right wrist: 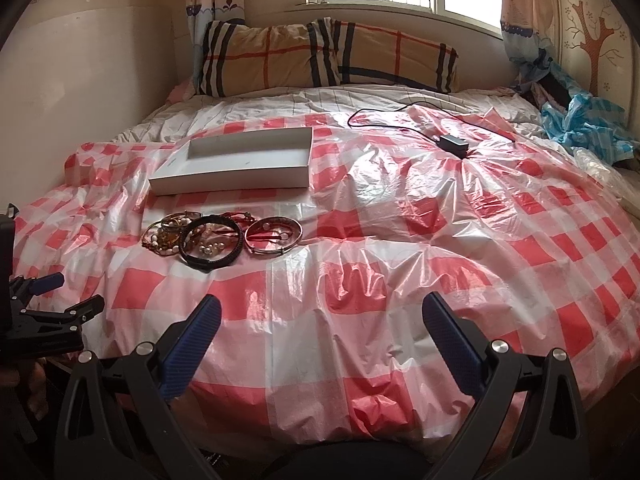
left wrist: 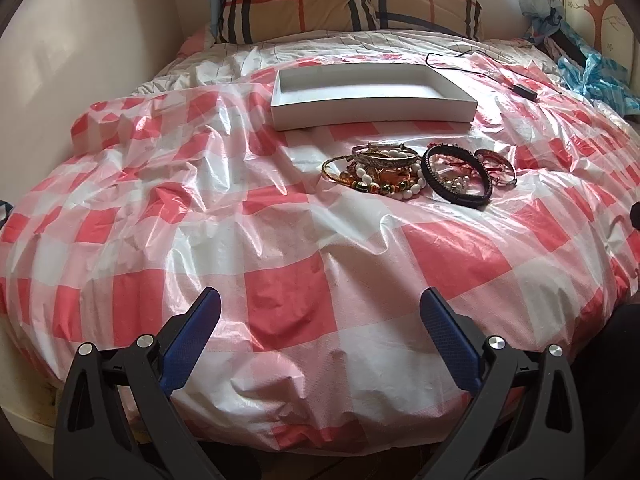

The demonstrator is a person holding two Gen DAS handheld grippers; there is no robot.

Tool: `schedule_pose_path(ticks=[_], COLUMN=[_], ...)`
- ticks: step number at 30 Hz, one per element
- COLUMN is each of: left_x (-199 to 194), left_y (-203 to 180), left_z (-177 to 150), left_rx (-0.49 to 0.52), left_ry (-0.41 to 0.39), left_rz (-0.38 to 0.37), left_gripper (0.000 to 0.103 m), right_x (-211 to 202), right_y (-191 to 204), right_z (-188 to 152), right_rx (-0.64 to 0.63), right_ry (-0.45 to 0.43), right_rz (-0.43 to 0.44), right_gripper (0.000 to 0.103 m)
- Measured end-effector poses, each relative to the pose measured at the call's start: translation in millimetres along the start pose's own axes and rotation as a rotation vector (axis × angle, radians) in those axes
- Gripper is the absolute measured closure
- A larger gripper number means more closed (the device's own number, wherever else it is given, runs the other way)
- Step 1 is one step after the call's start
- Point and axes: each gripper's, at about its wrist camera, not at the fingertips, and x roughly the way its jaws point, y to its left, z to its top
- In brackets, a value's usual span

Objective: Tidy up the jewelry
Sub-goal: 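Lower the left tool onto the black braided leather bracelet and close it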

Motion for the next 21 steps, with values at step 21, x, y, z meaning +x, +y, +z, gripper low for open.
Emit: schedule_pose_path(ticks=[21], left_x=[32.9], left_y=[-115.1], left_z=[69.9], left_rx=[0.430], left_ry=[-0.167], left_rz=[-0.108], left_gripper=[0.007], right_x=[35.2], right_y=[-7.1], right_z=[40.4], right_rx=[0.123], right_ry=[-0.089], right_rz=[0.075], right_gripper=[0.006])
